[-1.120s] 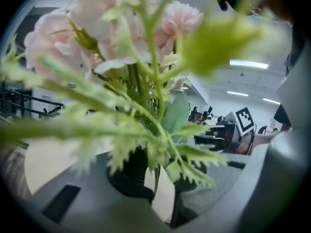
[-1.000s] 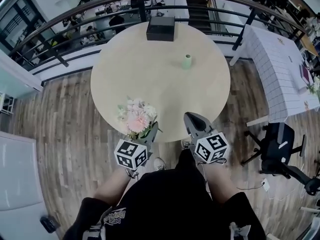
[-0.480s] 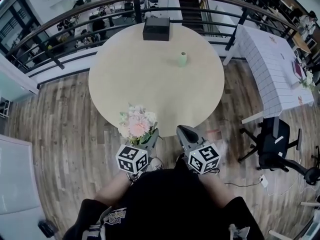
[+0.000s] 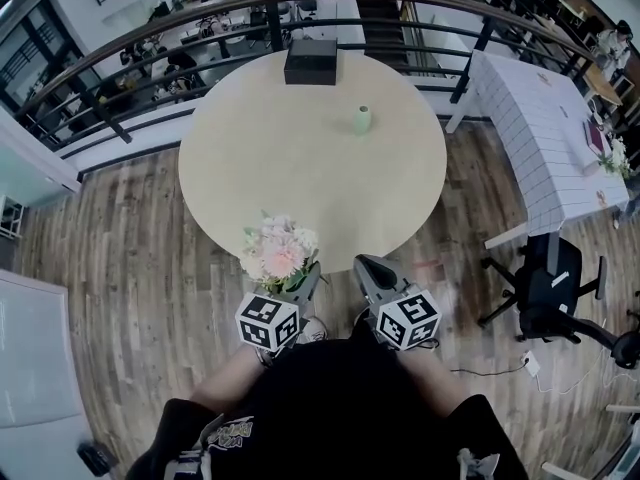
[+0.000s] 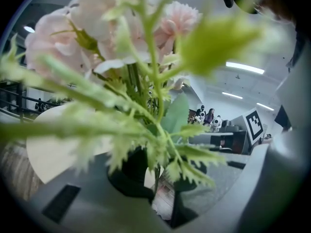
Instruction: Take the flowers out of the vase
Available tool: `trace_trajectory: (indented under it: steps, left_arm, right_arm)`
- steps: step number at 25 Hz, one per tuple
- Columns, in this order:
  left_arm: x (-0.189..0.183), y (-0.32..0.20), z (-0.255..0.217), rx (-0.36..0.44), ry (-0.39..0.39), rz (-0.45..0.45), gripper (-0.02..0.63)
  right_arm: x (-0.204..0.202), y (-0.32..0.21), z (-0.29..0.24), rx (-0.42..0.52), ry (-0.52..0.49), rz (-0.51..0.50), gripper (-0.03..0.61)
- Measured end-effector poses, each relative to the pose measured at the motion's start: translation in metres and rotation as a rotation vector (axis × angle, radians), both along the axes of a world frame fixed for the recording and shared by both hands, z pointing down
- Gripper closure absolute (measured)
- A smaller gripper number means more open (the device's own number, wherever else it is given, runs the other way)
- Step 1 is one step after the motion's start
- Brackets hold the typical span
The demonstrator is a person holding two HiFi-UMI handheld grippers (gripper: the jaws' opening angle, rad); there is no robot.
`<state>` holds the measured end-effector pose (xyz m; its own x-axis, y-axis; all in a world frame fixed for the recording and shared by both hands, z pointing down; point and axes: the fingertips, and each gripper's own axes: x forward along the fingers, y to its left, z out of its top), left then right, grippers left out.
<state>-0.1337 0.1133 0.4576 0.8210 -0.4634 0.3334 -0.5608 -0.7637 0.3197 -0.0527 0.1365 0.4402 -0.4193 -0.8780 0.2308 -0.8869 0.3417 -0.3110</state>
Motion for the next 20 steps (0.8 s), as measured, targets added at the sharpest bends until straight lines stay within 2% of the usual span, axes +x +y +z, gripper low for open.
trace_trajectory:
  steps: [20]
  left_arm:
    - [0.003,0.0002,-0.002,0.011,-0.002,0.022,0.538]
  right_arm:
    - [-0.0054,-0.0001,0.0018,0.005,-0.008,-0.004,0.557]
